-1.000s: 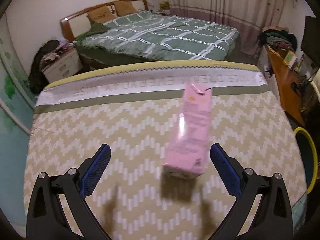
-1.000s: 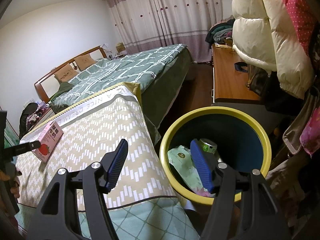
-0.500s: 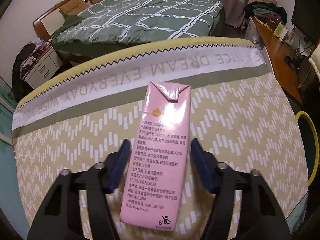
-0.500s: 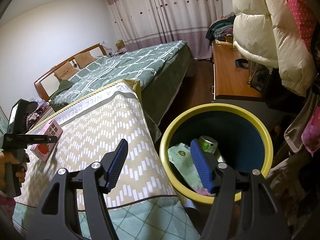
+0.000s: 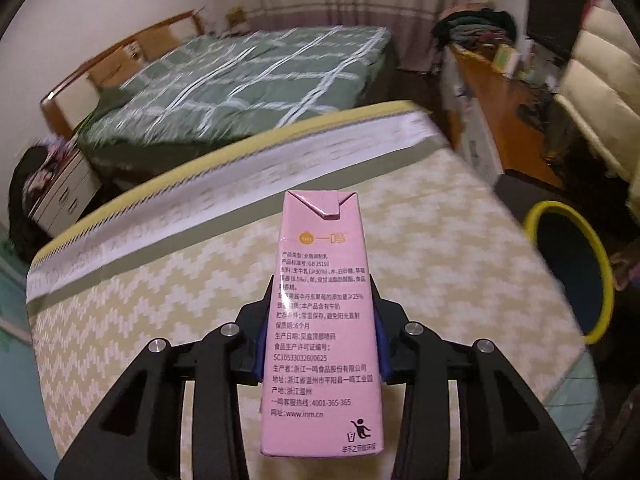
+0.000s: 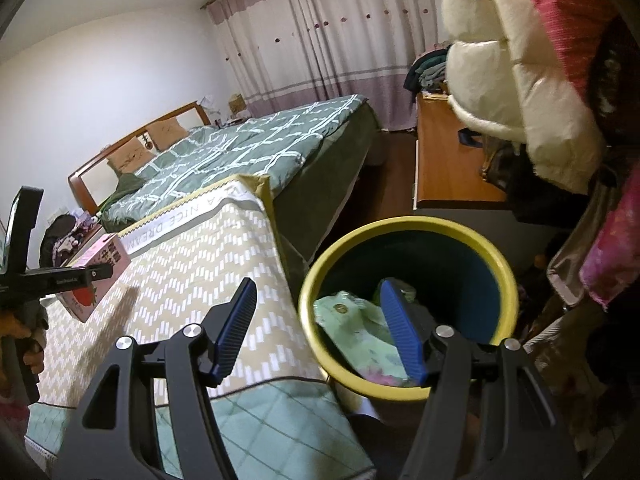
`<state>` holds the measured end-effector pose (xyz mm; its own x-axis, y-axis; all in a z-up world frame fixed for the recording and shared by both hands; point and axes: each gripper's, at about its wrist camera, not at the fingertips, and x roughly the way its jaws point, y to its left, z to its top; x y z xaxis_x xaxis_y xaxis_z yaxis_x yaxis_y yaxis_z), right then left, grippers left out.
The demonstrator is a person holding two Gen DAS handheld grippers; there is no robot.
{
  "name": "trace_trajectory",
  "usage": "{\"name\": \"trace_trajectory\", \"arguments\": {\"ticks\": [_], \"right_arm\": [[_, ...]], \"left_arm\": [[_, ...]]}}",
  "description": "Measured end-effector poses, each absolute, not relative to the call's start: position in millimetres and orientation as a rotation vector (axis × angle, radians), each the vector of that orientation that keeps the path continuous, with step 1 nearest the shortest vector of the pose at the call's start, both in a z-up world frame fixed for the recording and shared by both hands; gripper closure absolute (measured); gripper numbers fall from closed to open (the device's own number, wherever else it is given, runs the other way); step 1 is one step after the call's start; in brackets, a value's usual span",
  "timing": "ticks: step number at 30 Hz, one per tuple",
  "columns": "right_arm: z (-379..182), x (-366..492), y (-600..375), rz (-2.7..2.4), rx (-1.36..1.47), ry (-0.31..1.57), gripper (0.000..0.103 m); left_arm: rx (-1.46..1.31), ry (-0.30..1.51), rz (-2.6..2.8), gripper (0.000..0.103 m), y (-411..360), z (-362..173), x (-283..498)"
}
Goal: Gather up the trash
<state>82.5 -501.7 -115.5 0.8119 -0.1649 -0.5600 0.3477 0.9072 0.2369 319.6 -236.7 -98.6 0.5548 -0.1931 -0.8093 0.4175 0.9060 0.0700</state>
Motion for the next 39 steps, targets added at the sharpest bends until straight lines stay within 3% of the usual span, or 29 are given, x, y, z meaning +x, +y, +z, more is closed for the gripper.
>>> {"name": "trace_trajectory", "arguments": {"ticks": [10, 25, 26, 27, 28, 34, 36, 39], "right_arm": [[-100, 30, -537, -0.375, 0.323, 0.518, 0.041], [-117, -12, -597, -0.485, 0.389, 0.517, 0.041], [-118, -13, -599, -0.486, 0.393, 0.517, 0.041], [-119, -13, -600, -0.489, 0.397, 0.518, 0.041], [-119, -13, -598, -0.489, 0.398, 0.519, 0.041], [-110, -12, -583, -0.454, 0.374, 0.518, 0.041], [-105, -10, -571, -0.425, 0.361, 0.518, 0.041], [-97, -4, -551, -0.376, 0.334, 0.522, 0.041]], "left_arm": [[0.331, 0.870, -0.629, 0.064, -372, -80, 267], [0.431, 0.979, -0.827, 0.063, -547, -130, 229], [0.434, 0.980, -0.822, 0.052, -547, -133, 230], [0.433, 0.977, -0.804, 0.021, -549, -135, 231], [0.422, 0.962, -0.790, 0.014, -546, -135, 230], [0.324, 0.845, -0.744, 0.013, -490, -97, 217], [0.293, 0.776, -0.707, 0.005, -455, -75, 206], [0.247, 0.715, -0.662, 0.005, -401, -51, 188]]}}
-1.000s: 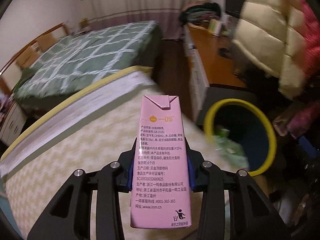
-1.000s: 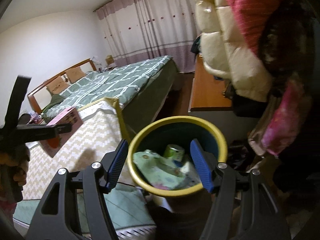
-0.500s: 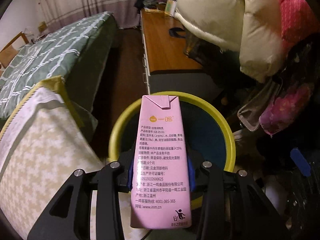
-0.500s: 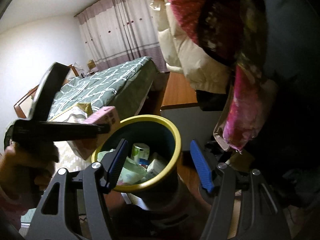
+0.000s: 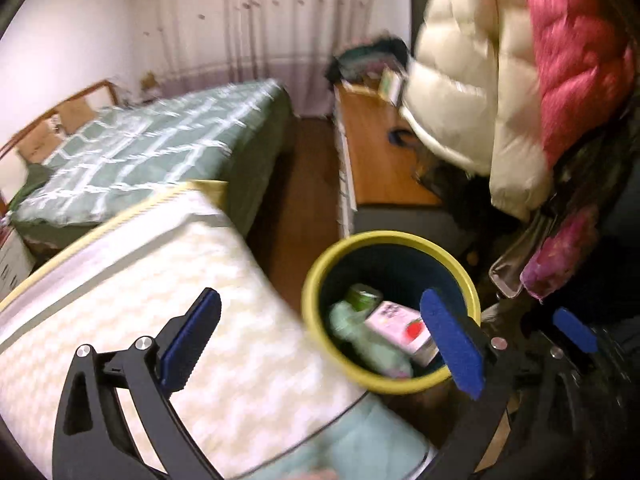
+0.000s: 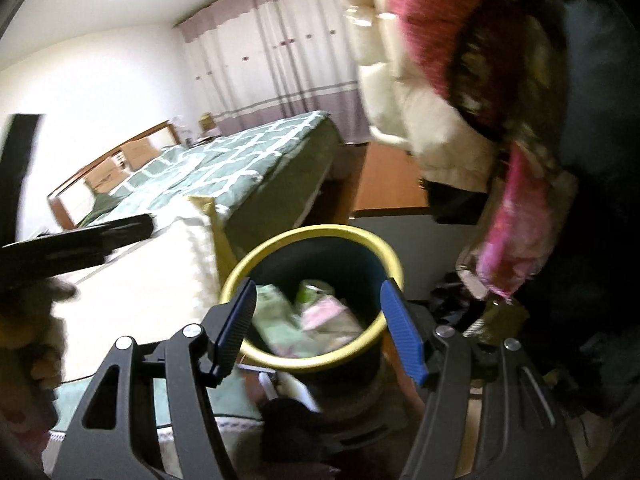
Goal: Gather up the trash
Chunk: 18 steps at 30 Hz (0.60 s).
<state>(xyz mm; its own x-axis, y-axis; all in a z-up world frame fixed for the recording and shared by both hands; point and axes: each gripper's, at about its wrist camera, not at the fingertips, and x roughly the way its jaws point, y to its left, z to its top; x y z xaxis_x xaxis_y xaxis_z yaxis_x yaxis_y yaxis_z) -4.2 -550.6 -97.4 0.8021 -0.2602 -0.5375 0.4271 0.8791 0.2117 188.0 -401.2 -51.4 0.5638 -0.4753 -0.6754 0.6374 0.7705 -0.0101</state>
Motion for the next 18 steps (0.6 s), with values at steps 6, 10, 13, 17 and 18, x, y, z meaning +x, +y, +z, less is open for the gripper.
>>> {"name": "trace_trajectory", "arguments": {"ticks": [6, 10, 13, 17, 18], "right_arm": [[-80, 7, -499, -0.266, 0.266, 0.517, 0.034], [-68, 9, -466, -0.202, 0.225, 0.502, 0.029], [-59, 4, -444, -0.168, 0.191, 0.488, 0.026], [-49, -5, -420, -0.140, 0.152, 0.476, 0.021], [-48, -7, -417, -0.133, 0.144, 0.476, 0.020]], "left_arm": [[0.131, 0.652, -0.530, 0.005, -270, -20, 150], [0.078, 0.608, -0.375, 0.005, -183, -5, 123], [0.047, 0.576, -0.281, 0.005, -128, 0, 101], [0.012, 0.520, -0.176, 0.005, -71, 3, 72], [0.004, 0.510, -0.163, 0.005, -63, 3, 67]]}}
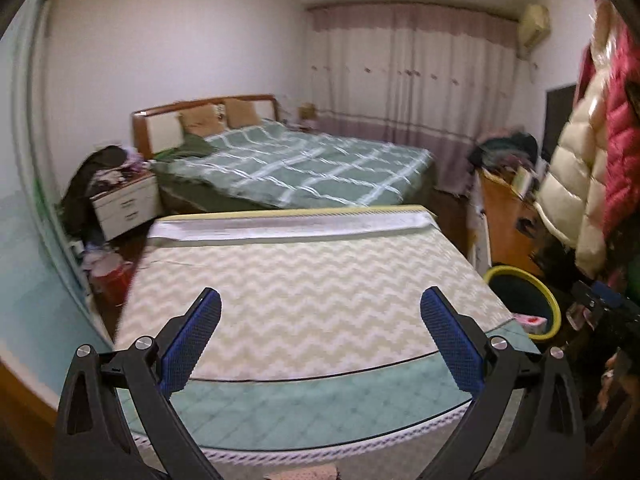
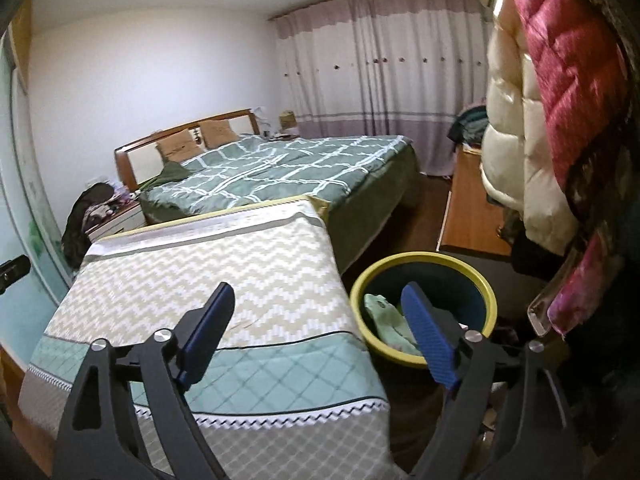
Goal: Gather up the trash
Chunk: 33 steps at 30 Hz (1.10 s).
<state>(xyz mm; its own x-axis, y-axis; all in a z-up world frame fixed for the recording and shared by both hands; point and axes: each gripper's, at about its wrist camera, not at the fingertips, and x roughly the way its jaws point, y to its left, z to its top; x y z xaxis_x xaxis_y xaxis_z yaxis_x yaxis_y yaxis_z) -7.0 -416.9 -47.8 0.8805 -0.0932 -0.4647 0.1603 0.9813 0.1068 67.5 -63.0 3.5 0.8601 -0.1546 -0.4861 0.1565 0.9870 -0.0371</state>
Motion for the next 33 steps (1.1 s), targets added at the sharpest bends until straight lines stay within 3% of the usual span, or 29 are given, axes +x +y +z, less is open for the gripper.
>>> {"name": "trace_trajectory", "arguments": {"ticks": [8, 33], "right_arm": [[-45, -20, -400, -0.101, 0.120, 0.486, 0.018], [-44, -21, -405, -0.111, 0.136, 0.476, 0.018]], "left_arm": [[-0.021, 0.473, -0.094, 0.005, -20, -6, 40], [-0.012, 0.484, -0.076, 0.005, -37, -14, 37]]}}
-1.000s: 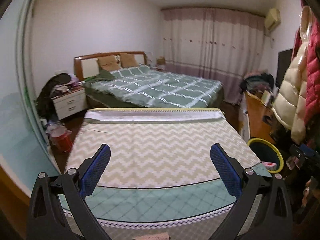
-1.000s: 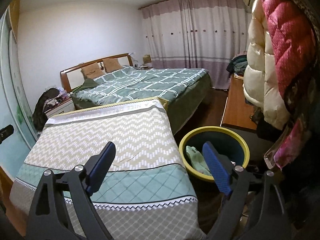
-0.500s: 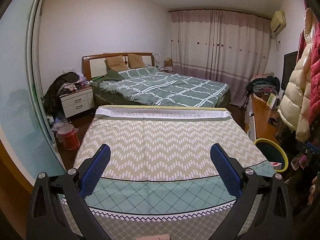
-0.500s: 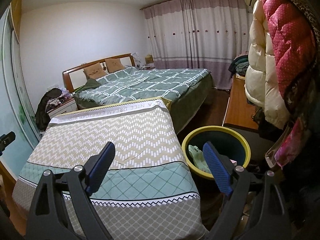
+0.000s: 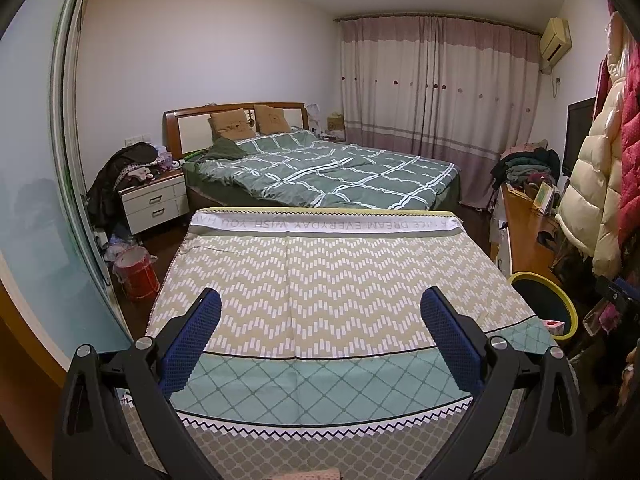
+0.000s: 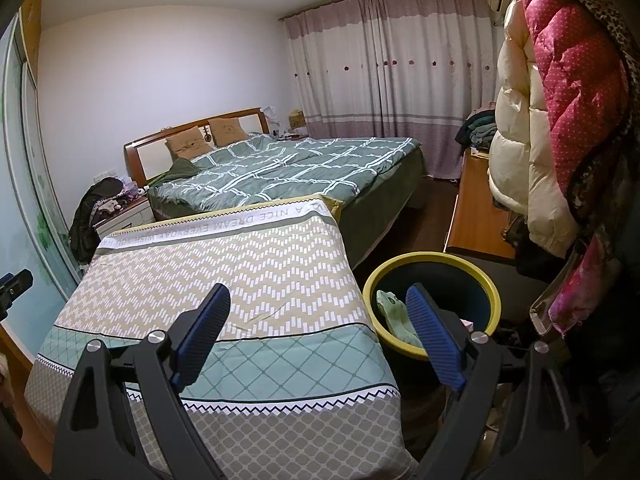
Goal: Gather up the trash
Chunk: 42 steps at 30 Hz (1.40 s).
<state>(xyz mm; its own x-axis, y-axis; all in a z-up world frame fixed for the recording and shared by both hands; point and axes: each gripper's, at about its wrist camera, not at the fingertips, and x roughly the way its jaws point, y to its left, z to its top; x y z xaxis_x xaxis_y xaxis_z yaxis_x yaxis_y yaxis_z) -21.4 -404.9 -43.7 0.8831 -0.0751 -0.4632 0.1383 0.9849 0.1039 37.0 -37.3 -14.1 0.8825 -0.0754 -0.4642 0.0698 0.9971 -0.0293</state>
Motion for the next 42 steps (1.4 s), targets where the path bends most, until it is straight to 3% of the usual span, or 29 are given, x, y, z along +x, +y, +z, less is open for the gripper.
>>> {"name": "trace_trajectory", "arguments": {"ticks": [42], "right_arm": [[-48.3, -19.3, -403.1, -0.112, 0.139, 0.482, 0.017]], "left_arm": [[0.002, 0.504, -0.102, 0.005, -37.3, -15.8, 39.2]]}}
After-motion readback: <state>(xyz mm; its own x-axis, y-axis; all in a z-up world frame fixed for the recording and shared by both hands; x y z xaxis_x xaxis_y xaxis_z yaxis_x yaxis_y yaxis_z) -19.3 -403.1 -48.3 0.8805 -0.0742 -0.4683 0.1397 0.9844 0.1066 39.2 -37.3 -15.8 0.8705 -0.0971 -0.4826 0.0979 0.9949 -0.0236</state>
